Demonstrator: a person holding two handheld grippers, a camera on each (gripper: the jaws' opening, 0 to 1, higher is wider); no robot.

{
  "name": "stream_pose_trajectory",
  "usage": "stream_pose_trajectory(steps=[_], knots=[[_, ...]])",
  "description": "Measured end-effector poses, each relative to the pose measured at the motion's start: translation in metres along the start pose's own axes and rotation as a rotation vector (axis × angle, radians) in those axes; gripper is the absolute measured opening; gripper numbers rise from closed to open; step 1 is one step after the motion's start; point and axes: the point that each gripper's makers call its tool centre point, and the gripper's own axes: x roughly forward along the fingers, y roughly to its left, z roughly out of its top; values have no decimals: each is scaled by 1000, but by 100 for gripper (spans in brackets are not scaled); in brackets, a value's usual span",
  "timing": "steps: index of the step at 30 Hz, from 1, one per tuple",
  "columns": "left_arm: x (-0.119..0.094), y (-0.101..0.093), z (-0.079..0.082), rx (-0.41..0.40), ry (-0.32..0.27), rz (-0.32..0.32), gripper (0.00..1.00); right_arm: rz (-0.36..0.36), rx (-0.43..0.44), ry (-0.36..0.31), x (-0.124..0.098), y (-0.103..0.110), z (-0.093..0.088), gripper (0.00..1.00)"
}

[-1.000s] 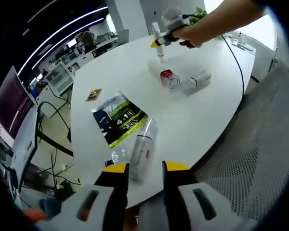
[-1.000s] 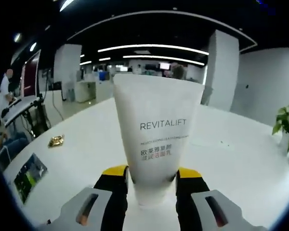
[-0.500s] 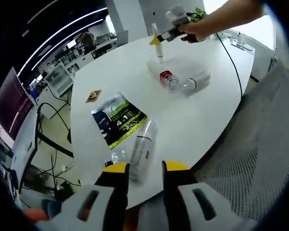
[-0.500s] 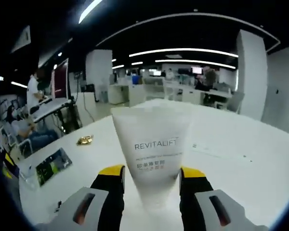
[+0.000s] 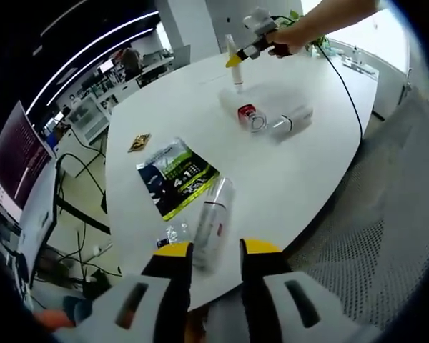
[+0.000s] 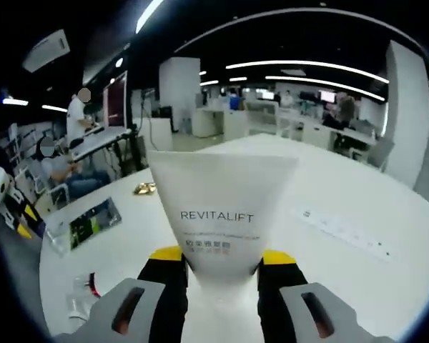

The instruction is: Arrange the skincare products in the storage area until every visible bottle or jar stands upright without overlapping.

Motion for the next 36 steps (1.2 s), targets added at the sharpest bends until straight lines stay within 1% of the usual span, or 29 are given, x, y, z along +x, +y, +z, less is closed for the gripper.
stream_pose_trajectory(steps=[2, 8, 11, 14, 17, 20, 26, 29, 32, 36], knots=[[0, 0, 0, 0, 0, 0, 19, -97, 47, -16, -8, -1, 1, 33], [0, -1, 1, 2, -8, -6, 18, -266, 133, -25, -8, -4, 3, 32], [0, -2, 1, 0, -3, -6, 19, -345, 156, -23, -5, -9, 4, 32], [0, -2, 0, 1, -1, -7, 19, -406, 174, -19, -7, -7, 4, 32], [-1, -1, 4, -17, -22, -6, 19, -448, 186, -6, -8, -5, 4, 32], [0, -2, 1, -4, -6, -9, 18, -483, 190, -2, -11, -3, 5, 32], [0, -2, 1, -4, -4, -9, 18, -562, 241, 5, -18, -6, 5, 33], [0, -2, 2, -4, -5, -9, 18, -570, 258, 4, -18, -7, 5, 33], [0, -2, 1, -4, -3, -10, 18, -560, 258, 12, -18, -8, 5, 34], [0, -2, 1, 0, -1, -10, 18, -537, 278, 7, -20, -9, 5, 36]])
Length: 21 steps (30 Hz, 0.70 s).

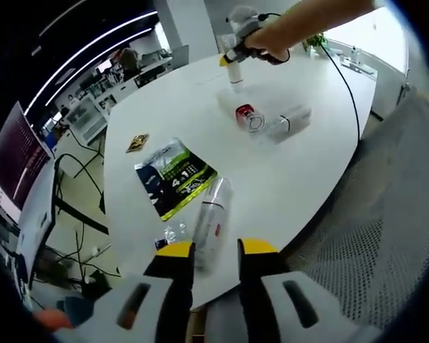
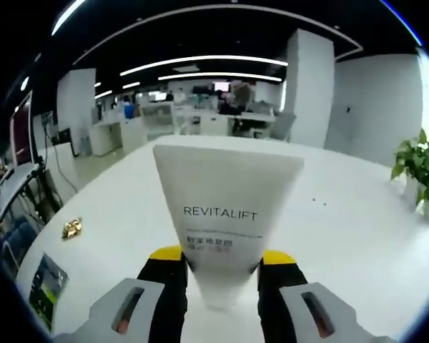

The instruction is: Arrange the skincare products in the storage area until every visible bottle or jar stands upright without overlapping.

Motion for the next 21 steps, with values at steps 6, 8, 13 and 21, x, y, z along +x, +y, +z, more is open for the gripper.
stream_pose_trajectory(steps=[6, 8, 13, 21], knots=[[-1, 1, 1, -1, -6, 6, 18, 35, 22, -4, -6, 1, -2, 46], [-1, 2, 1, -2, -8, 8, 18, 45, 21, -8, -11, 1, -4, 49], [-1, 2, 2, -3, -11, 10, 18, 74, 23, -4, -30, 0, -17, 51], [-1, 2, -1, -4, -1, 9, 18, 157, 5, 52, -78, 13, -60, 51]])
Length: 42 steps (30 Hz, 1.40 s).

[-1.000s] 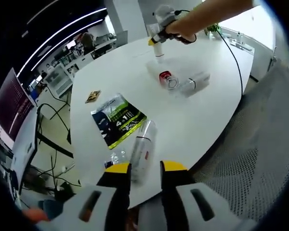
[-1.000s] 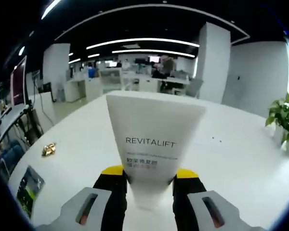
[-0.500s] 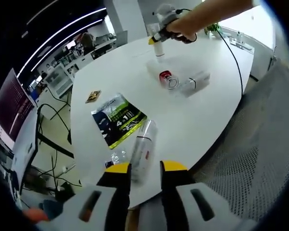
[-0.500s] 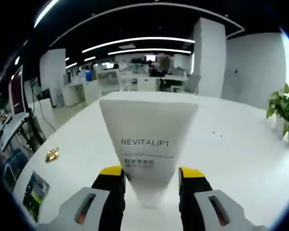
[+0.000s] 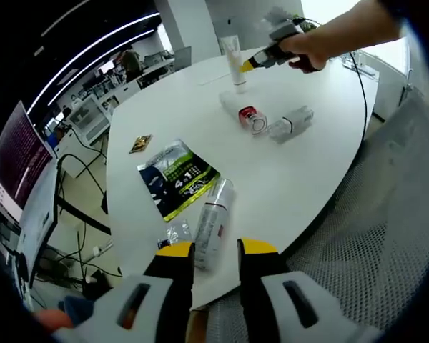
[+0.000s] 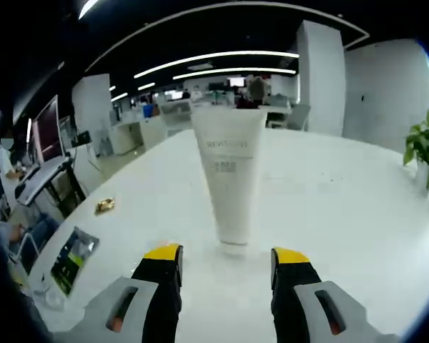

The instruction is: Arrange the skincare products in the storage area until every visible bottle or jar stands upright without overlapping.

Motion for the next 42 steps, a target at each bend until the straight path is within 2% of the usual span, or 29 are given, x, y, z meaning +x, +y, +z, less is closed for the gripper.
stream_pose_trajectory(steps=[4, 7, 12, 15, 21, 26, 30, 33, 36, 39, 42], knots=[[0, -3, -1, 11, 4, -10, 18, 39, -15, 19, -21, 9, -18, 51], [-1, -6, 6, -5, -27, -26, 20, 61, -44, 44, -37, 17, -33, 51], [-2, -9, 10, -13, -47, -26, 24, 107, -76, 100, -59, 27, -56, 50], [-2, -7, 11, -28, -48, -17, 28, 122, -75, 143, -71, 33, -65, 48], [-3, -7, 12, -24, -61, -13, 28, 134, -136, 183, -84, 46, -75, 49], [-4, -6, 14, -23, -70, -4, 31, 120, -136, 221, -92, 53, -78, 50], [-8, -3, 19, -34, -99, 10, 28, 126, -163, 233, -96, 60, -75, 51], [-7, -5, 19, -15, -104, 4, 28, 127, -215, 296, -96, 60, -85, 50], [-8, -3, 19, -17, -106, 11, 28, 117, -212, 308, -93, 63, -85, 49], [-10, -1, 22, -26, -127, 15, 28, 120, -244, 286, -89, 71, -77, 48], [-10, -1, 23, -21, -129, 13, 27, 147, -349, 307, -80, 75, -69, 49]])
